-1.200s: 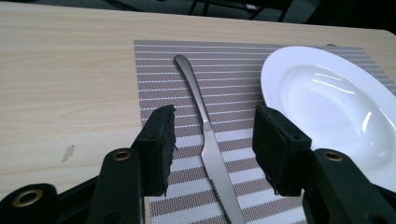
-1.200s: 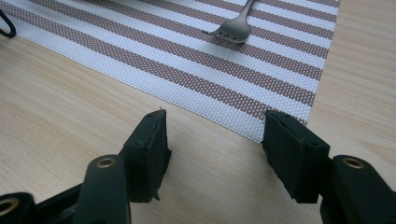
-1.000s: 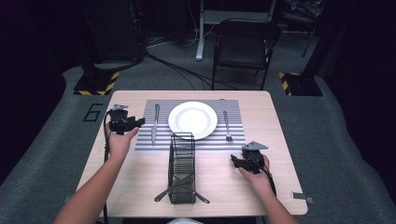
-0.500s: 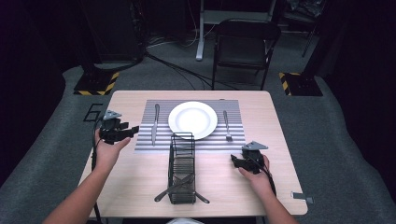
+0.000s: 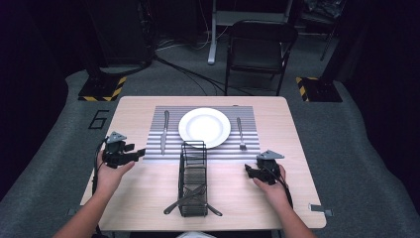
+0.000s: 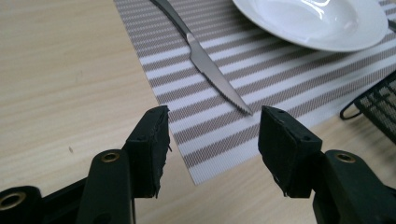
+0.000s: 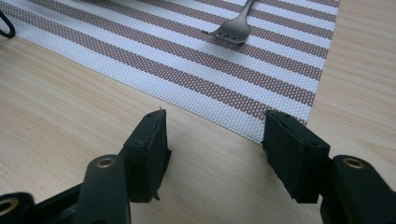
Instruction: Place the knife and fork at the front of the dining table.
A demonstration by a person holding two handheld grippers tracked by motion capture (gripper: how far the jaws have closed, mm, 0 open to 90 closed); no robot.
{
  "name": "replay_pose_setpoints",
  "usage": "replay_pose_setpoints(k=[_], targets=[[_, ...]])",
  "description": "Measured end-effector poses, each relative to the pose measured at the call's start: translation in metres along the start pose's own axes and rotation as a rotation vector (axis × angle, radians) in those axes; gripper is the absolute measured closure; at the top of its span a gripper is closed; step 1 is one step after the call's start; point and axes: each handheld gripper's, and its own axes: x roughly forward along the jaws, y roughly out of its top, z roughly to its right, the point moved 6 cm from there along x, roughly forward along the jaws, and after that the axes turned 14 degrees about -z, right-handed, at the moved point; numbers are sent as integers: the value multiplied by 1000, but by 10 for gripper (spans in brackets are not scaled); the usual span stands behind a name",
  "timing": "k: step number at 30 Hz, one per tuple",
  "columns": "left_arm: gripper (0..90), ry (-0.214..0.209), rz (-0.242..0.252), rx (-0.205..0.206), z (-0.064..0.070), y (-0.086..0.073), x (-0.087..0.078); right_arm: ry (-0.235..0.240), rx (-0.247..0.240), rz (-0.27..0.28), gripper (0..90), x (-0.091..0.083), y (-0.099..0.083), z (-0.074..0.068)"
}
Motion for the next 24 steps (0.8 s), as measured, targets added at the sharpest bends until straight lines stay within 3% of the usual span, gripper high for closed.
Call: replay_pose_setpoints(k=[10,19,24], targets=[[434,-19,-45,-7,1,-28,14,0,0,1,397,0,0,0],[432,3,-21,-6,-4,-41,20,0,0,0,397,0,0,0],[432,-20,-28,-30,-7,-47,25,0,0,0,397,0,0,0]])
